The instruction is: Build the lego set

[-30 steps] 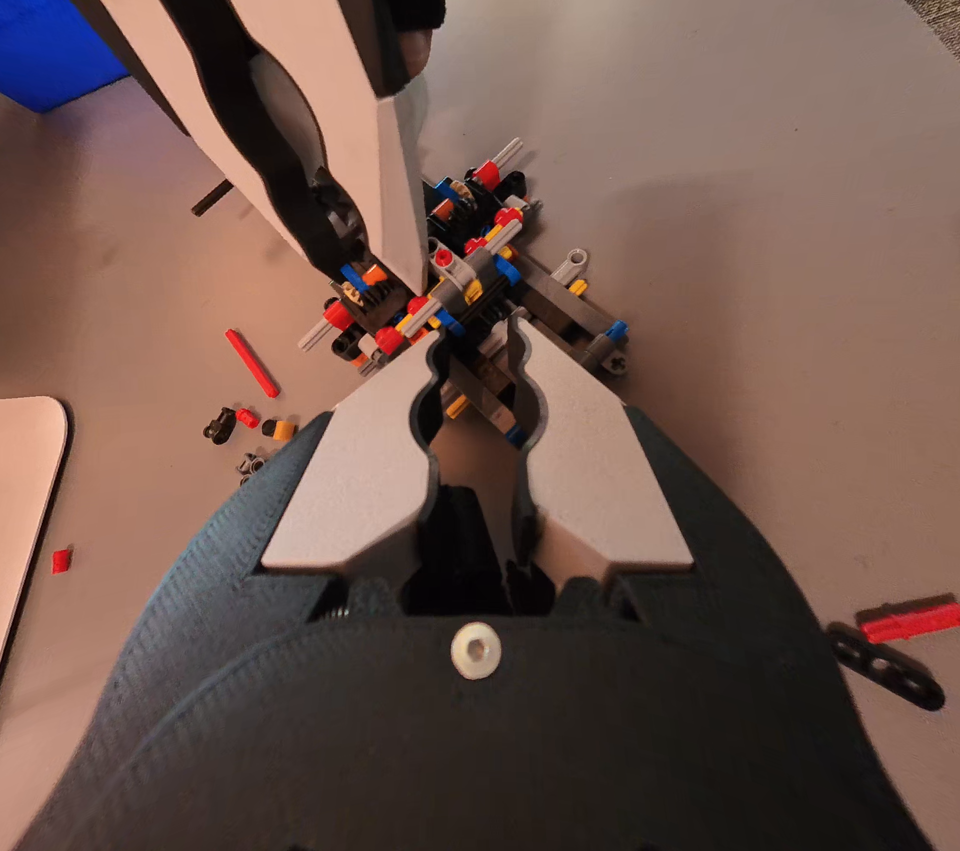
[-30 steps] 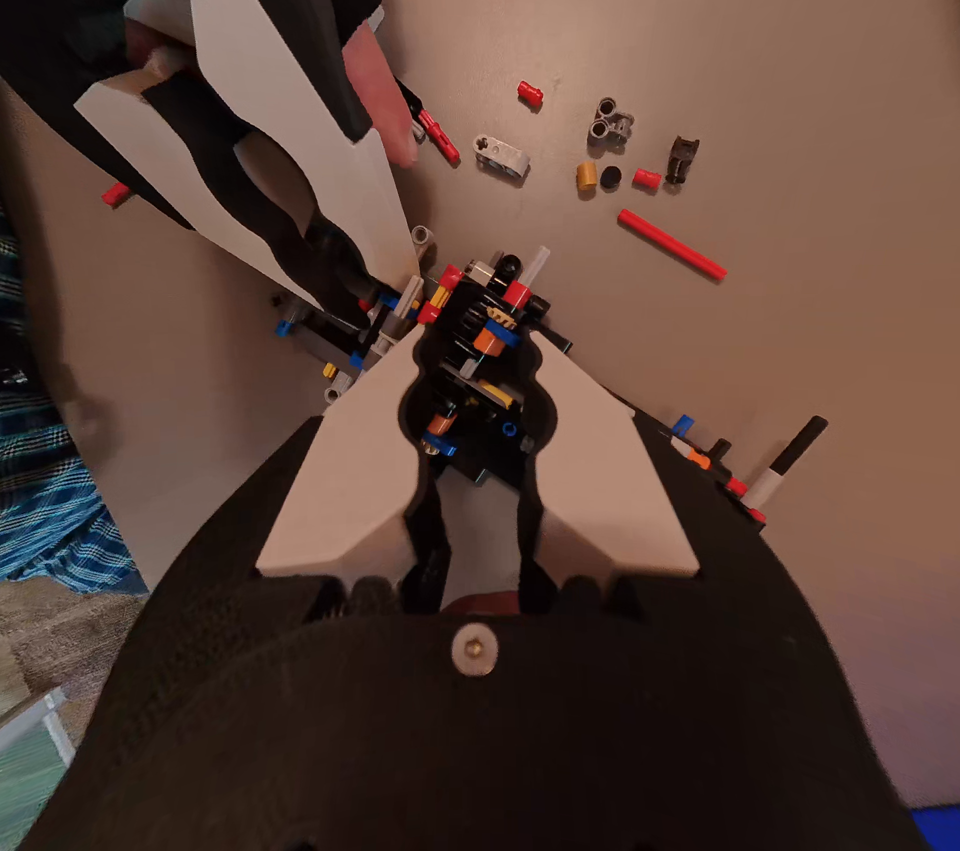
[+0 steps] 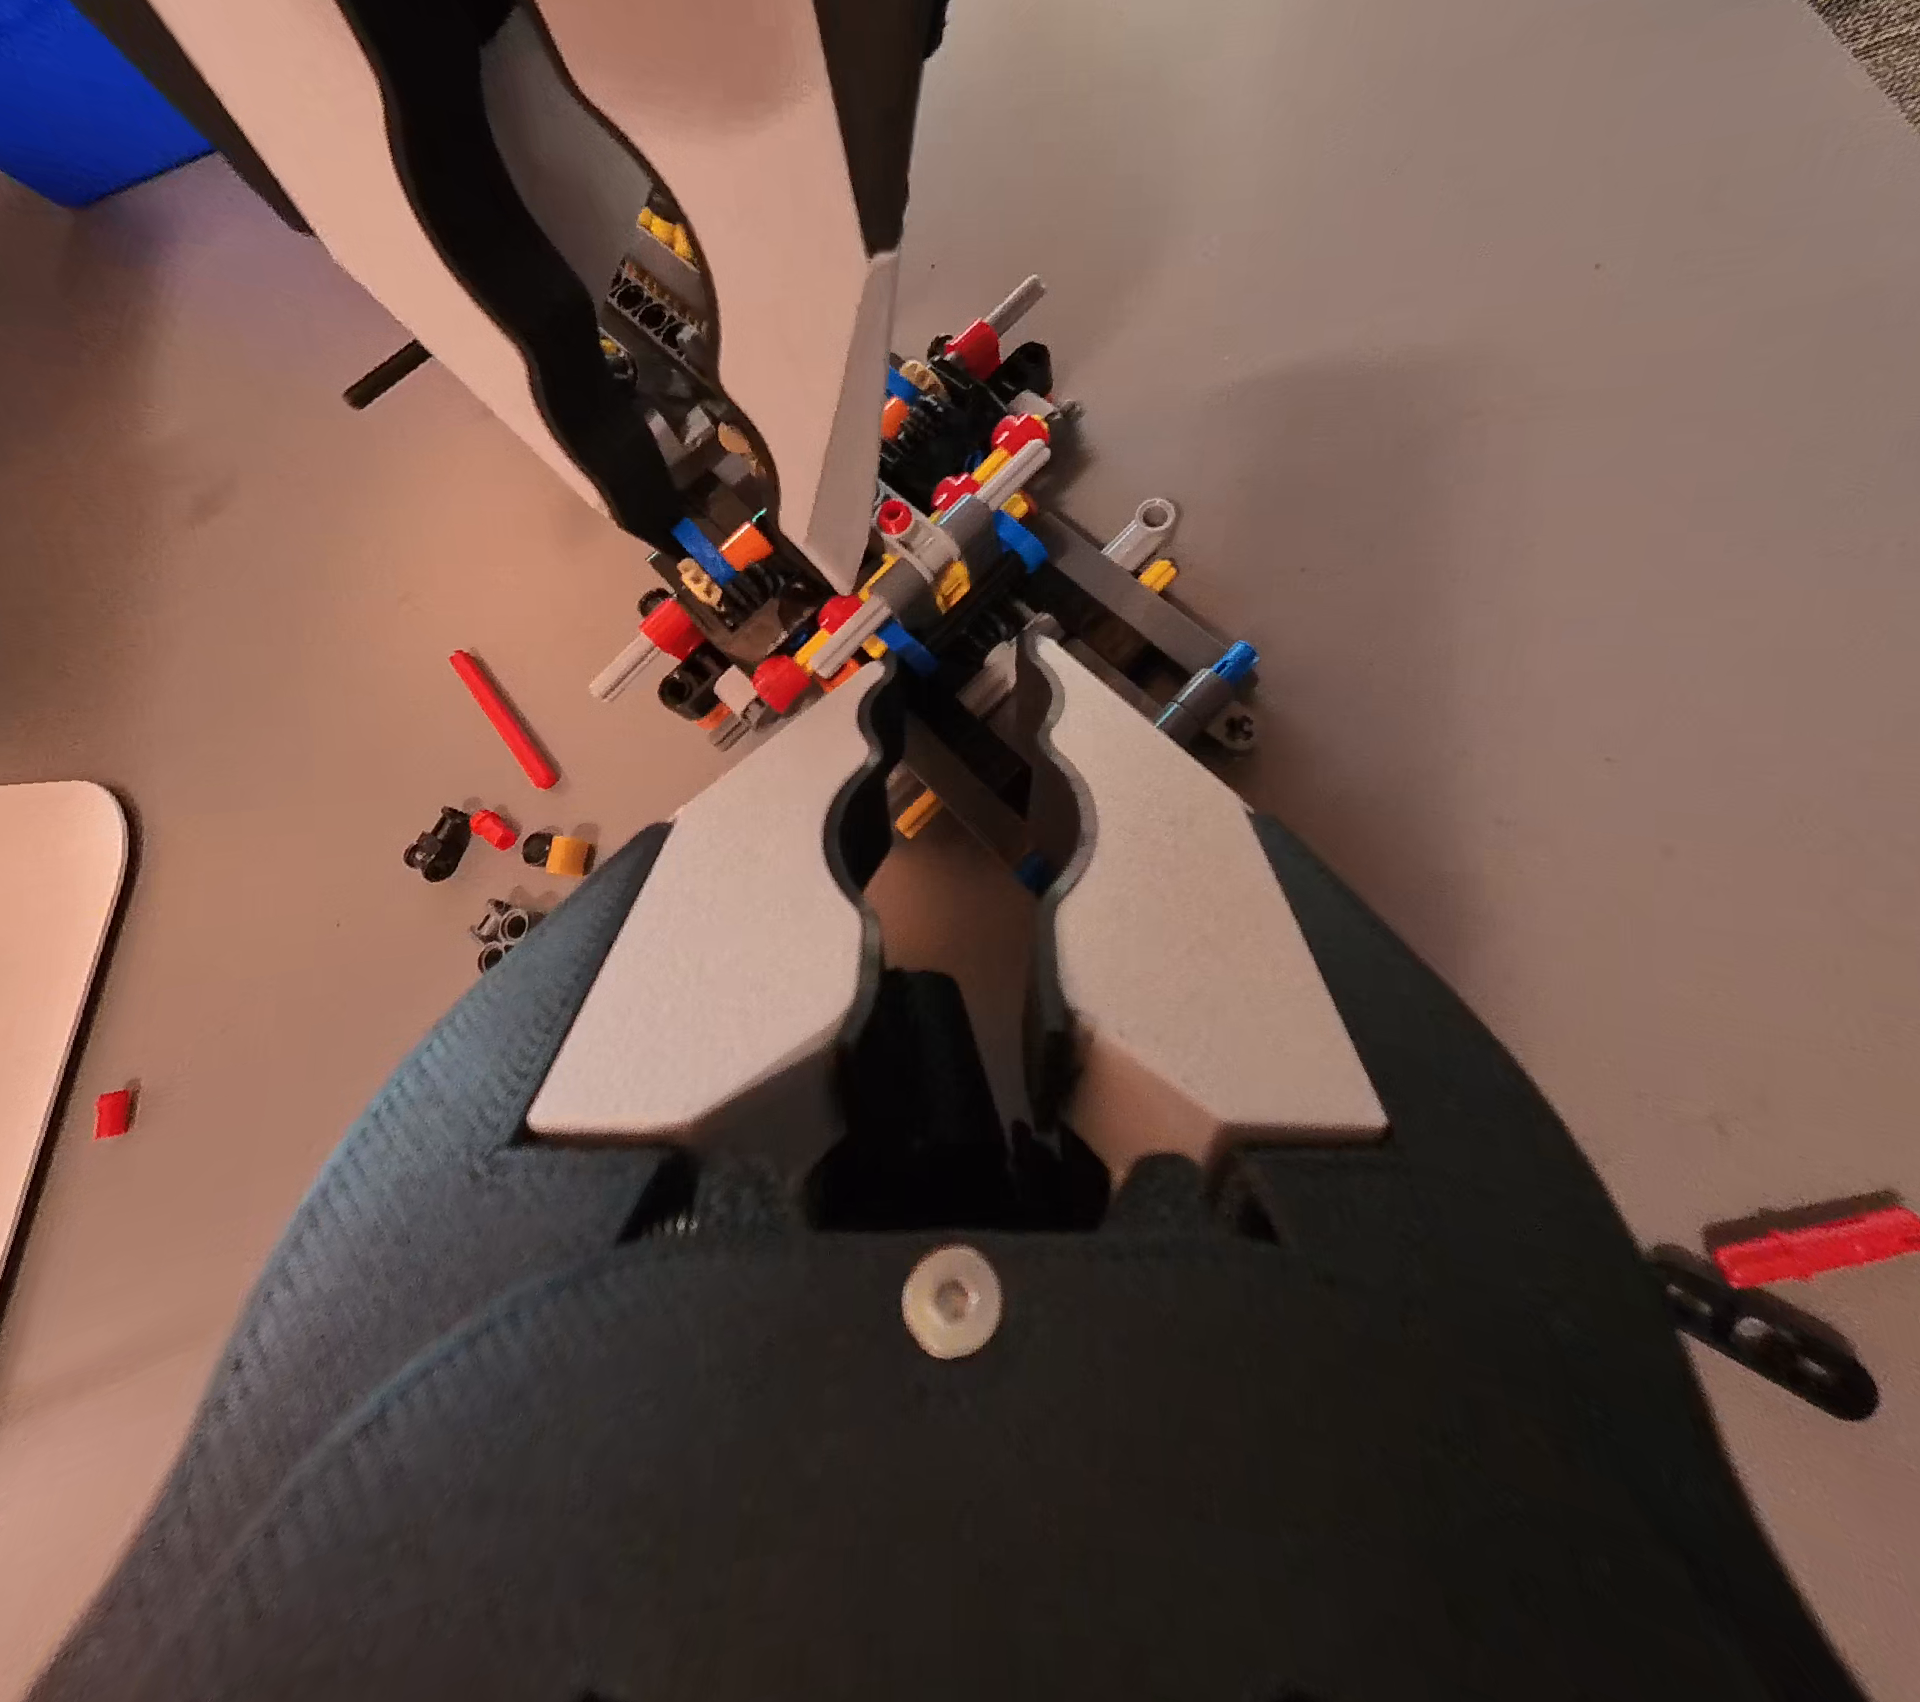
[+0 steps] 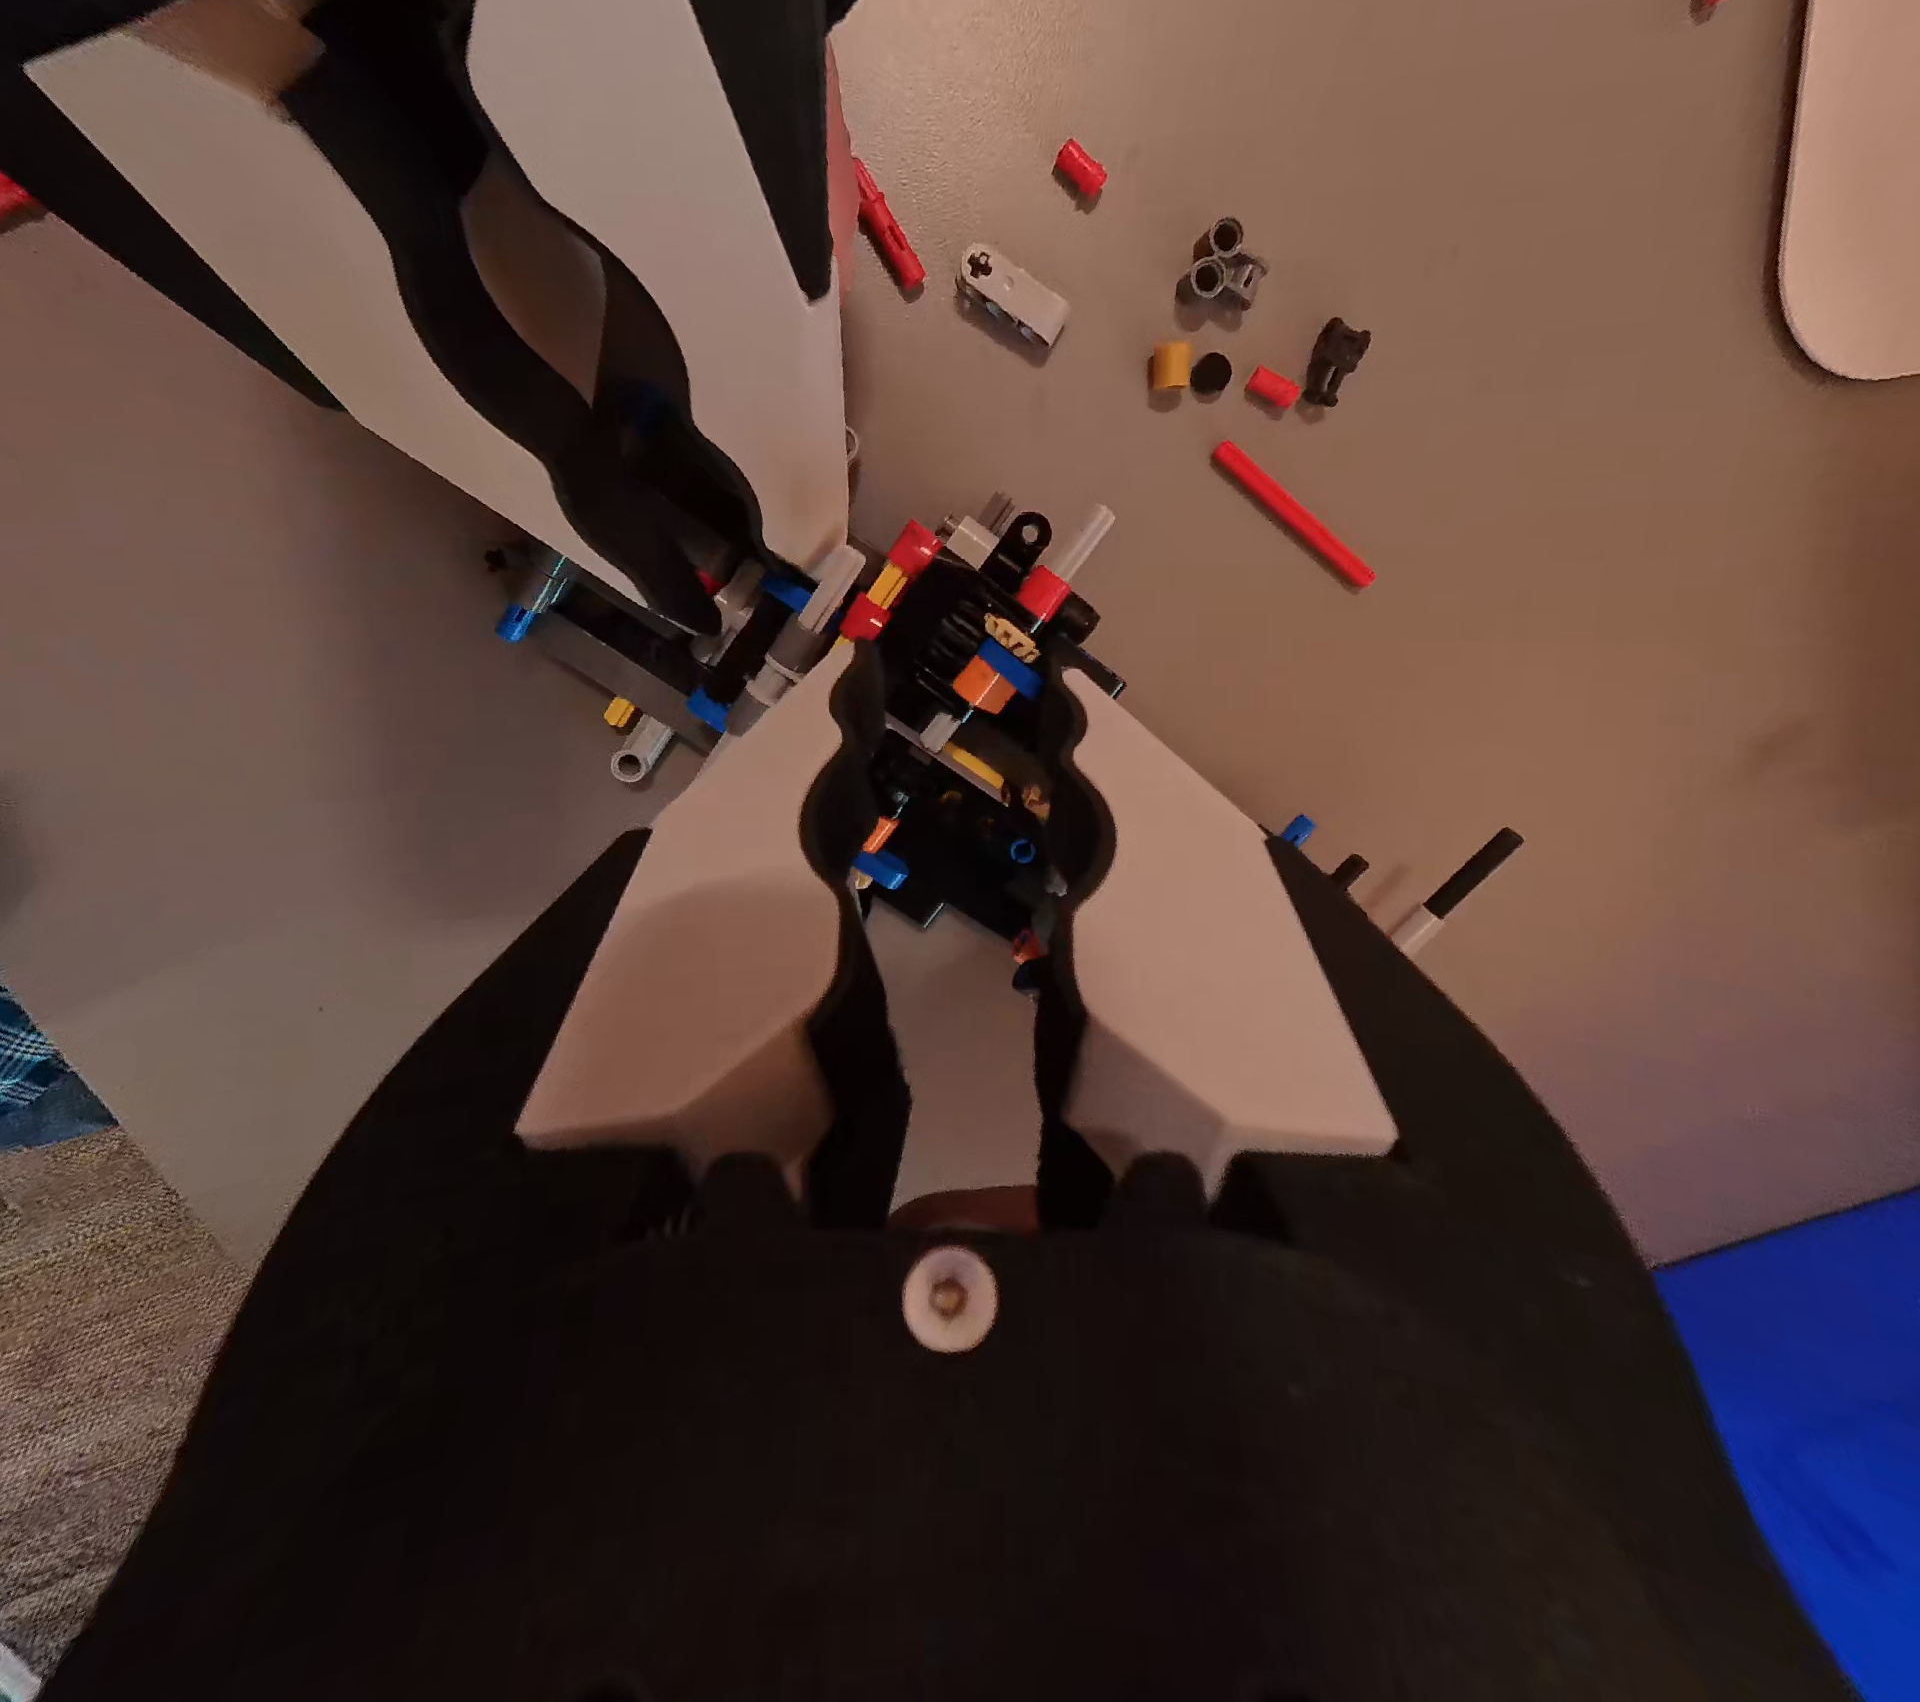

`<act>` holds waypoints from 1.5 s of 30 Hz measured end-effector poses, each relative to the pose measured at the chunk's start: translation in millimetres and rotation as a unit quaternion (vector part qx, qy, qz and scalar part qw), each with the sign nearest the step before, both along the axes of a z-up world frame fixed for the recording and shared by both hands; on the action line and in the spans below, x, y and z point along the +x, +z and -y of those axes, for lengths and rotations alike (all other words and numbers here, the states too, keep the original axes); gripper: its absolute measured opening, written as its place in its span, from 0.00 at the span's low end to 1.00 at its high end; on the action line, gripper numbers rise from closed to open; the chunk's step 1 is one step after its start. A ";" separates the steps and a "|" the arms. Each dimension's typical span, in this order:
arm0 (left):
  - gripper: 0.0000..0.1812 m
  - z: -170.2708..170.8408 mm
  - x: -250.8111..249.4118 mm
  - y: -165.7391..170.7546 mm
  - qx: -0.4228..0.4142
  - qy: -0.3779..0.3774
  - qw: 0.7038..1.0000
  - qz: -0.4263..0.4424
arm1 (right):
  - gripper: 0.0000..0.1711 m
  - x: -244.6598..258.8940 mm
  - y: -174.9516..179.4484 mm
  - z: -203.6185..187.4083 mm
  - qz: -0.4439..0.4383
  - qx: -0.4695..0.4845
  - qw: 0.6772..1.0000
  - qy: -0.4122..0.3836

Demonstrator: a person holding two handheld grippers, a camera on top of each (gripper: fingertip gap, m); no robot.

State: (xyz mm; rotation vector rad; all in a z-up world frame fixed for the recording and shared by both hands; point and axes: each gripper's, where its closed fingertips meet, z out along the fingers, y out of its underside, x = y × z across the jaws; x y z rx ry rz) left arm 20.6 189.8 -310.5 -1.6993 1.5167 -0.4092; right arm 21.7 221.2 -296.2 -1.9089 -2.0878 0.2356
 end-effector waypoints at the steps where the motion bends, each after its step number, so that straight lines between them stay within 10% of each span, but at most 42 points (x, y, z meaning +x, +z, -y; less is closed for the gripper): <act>1: 0.11 -0.2 0.0 0.0 0.000 0.000 1.000 0.000 | 0.15 0.1 0.1 0.0 0.003 0.004 1.000 0.001; 16: 0.11 -1.1 -0.9 -0.1 0.003 0.000 1.000 0.000 | 0.15 -1.1 1.5 0.0 0.050 0.059 0.997 0.031; 30: 0.03 -4.7 -1.9 -2.8 0.028 0.004 0.999 -0.014 | 0.15 -2.0 -3.1 0.2 -0.070 -0.145 0.985 -0.066; 45: 0.04 -2.6 -0.7 -2.5 0.036 0.004 0.999 -0.015 | 0.13 0.0 -2.2 -10.7 -0.076 -0.153 0.981 -0.093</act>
